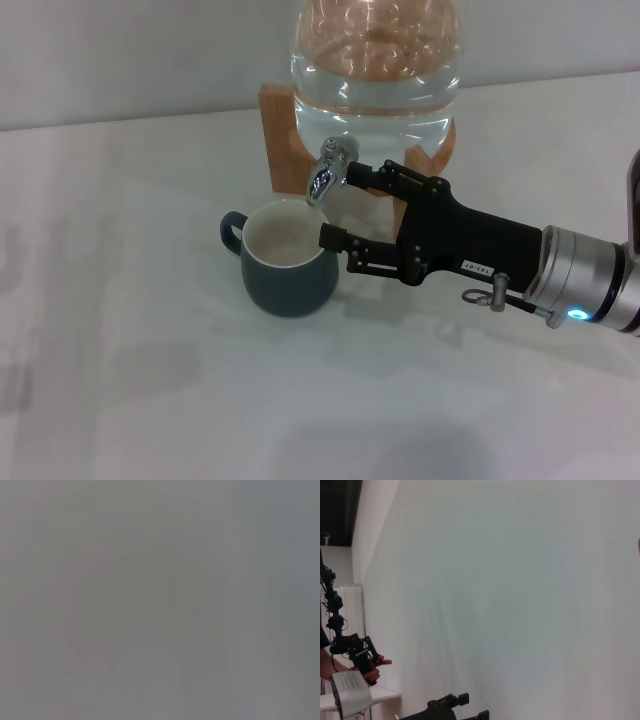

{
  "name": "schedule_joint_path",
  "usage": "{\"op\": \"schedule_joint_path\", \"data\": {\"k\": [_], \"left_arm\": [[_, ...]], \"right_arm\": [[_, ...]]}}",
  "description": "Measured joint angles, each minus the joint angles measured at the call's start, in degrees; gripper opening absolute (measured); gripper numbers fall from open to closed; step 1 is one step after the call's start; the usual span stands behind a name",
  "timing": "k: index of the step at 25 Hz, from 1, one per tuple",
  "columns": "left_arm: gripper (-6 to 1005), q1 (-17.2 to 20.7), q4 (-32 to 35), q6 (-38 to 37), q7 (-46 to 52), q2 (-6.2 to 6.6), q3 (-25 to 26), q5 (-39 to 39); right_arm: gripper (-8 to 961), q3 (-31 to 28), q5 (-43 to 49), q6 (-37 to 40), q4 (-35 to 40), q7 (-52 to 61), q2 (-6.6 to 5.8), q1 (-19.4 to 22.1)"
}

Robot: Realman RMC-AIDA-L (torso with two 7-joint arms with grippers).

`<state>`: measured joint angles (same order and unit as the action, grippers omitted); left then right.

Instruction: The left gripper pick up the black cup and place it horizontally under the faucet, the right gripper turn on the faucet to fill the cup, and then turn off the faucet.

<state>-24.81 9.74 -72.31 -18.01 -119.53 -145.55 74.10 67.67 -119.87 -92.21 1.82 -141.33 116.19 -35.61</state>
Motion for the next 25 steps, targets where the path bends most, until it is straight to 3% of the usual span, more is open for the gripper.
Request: {"op": "schedule_joint_path", "data": {"k": [17,25], "left_arm": [[881,-0.3,-0.3,0.7,0.0,0.09,0.2,0.1],[881,-0.4,-0.3,2.0,0.0,0.09,0.4,0.4]], "right_arm": [[860,-0.7,-0.8,0.3,0.7,-0.4,-0.02,0.6],[860,-0.9,-1.2,-0.4,6.0,0.7,-0.08,5.3]]}}
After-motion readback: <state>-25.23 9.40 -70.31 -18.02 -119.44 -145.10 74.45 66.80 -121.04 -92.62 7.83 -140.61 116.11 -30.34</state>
